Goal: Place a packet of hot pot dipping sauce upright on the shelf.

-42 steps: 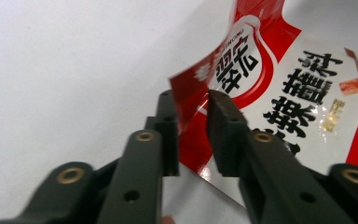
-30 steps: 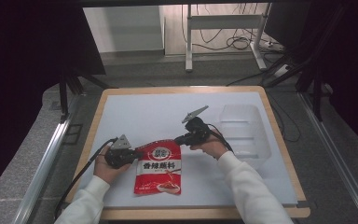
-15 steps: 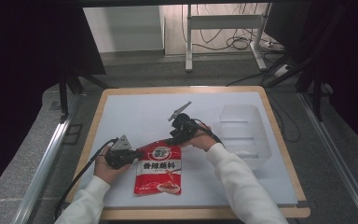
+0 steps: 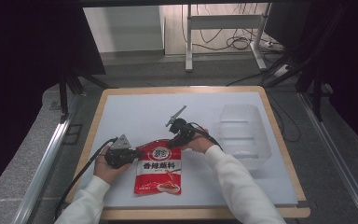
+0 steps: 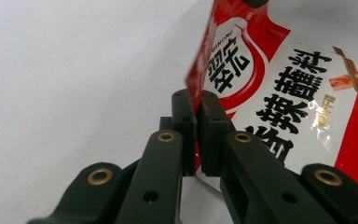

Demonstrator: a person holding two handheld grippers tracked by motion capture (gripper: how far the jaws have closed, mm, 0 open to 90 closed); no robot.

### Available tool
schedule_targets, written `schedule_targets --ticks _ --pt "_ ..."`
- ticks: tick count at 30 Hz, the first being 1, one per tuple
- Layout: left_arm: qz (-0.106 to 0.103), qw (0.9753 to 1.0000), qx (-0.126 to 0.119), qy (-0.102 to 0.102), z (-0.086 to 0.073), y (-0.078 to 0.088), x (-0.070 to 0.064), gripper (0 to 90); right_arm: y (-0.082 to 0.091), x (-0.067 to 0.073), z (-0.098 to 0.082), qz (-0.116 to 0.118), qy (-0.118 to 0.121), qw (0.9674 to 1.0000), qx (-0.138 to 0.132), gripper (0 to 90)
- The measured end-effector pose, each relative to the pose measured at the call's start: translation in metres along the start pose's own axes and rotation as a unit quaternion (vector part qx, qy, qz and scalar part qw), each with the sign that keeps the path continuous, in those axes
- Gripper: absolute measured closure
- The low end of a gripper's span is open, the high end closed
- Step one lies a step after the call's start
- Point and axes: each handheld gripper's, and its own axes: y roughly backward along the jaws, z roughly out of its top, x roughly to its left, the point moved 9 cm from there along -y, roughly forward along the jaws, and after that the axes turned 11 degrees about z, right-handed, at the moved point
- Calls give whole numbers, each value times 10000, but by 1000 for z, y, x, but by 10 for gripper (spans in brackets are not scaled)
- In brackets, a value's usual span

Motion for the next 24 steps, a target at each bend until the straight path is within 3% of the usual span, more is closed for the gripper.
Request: schedule_targets --ticks 4,8,11,17,24 --pt "33 10000 -76 35 0 1 3 801 2 3 2 68 70 10000 -17 883" --pt "127 9998 -77 126 -1 4 7 573 7 8 4 168 44 9998 -78 884" --pt "250 9994 -91 210 -3 9 13 475 12 11 7 224 -11 9996 -165 886" --pt "455 9975 -193 507 -4 21 24 407 25 15 13 340 -49 9989 -314 888" --pt "508 9971 -157 548 -6 24 27 396 46 27 22 389 -6 9982 -448 888"
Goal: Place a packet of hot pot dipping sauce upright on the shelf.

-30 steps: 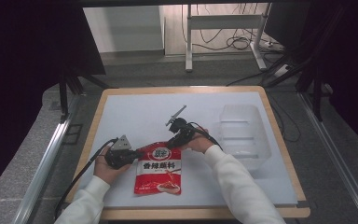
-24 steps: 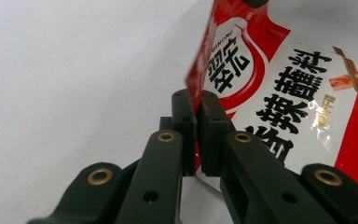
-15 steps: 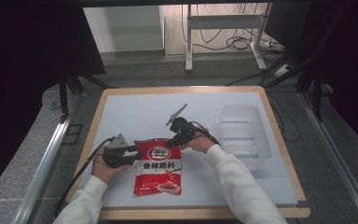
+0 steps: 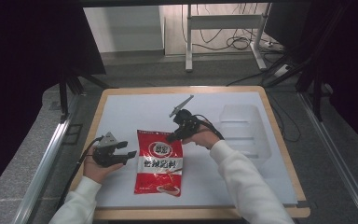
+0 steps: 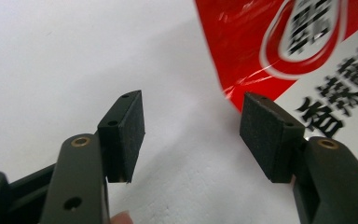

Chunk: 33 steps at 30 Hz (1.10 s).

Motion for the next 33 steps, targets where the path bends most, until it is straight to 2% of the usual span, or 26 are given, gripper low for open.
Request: schedule_targets --ticks 2,8,9,12,18,23,26,33 --pt "-12 10000 -17 20 0 0 -1 394 7 7 4 6 8 10000 -46 889" --pt "-18 10000 -66 59 2 3 1 391 23 28 14 48 227 9995 -196 889" --pt "-18 9999 -75 75 2 4 1 390 30 40 20 36 362 9991 -214 889" --pt "-23 9999 -79 101 1 5 2 387 41 56 28 -4 556 9981 -248 889" --pt "-62 9998 -47 168 -1 6 3 378 59 78 37 -112 839 9960 -296 889" --pt "-86 9999 -8 127 -3 3 1 372 69 82 45 -187 892 9952 -369 890" --pt "-93 9999 15 110 -3 3 1 371 73 80 47 -290 922 9947 -355 890" --pt "-118 9999 36 109 -4 2 -1 369 87 70 48 -453 821 9945 -455 890"
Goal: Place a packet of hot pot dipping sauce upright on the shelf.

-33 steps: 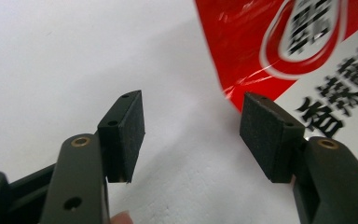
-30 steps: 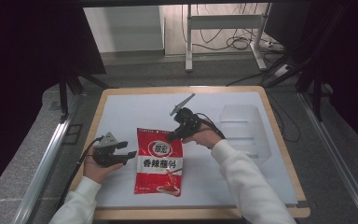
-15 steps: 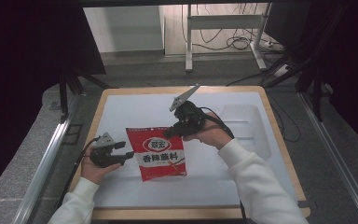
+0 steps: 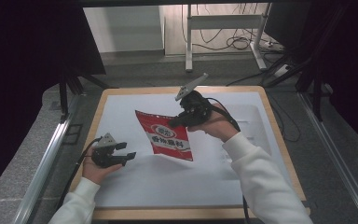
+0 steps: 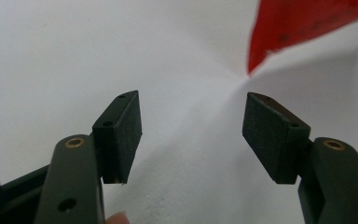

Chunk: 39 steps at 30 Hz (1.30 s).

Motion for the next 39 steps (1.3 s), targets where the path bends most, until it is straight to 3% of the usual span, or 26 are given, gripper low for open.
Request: schedule_targets --ticks 15,39 --pt "-22 10000 -6 -69 0 -1 -2 371 17 -7 -1 -189 0 9998 37 890" --pt "-132 9998 108 -137 -4 -1 -8 357 77 -22 2 -696 -57 9974 -178 891"
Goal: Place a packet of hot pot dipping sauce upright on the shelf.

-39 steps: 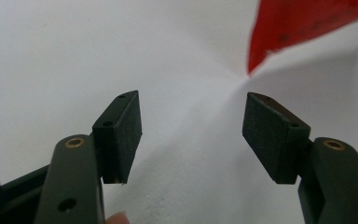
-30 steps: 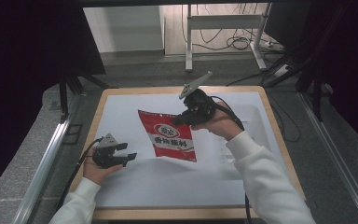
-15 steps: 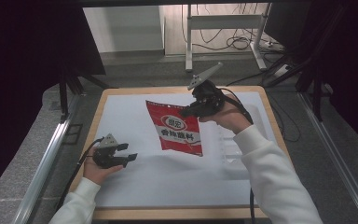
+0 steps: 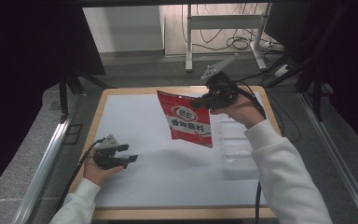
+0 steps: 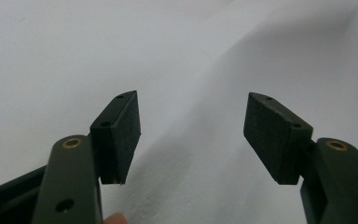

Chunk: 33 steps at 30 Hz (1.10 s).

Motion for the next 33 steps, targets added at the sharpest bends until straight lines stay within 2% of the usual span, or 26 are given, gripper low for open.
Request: schedule_targets --ticks 8,13,20,33 --pt "-22 9997 103 -198 -7 5 -8 348 20 -14 -5 -142 -114 9998 -125 891" --pt "-3 9999 86 -131 -9 8 -10 346 30 -22 -9 -211 -174 9995 -175 891" --pt "0 9998 122 -168 -10 8 -13 343 43 -33 -12 -298 -242 9989 -260 891" --pt "-4 9996 166 -208 -12 8 -14 341 67 -46 -16 -461 -310 9974 -453 891"
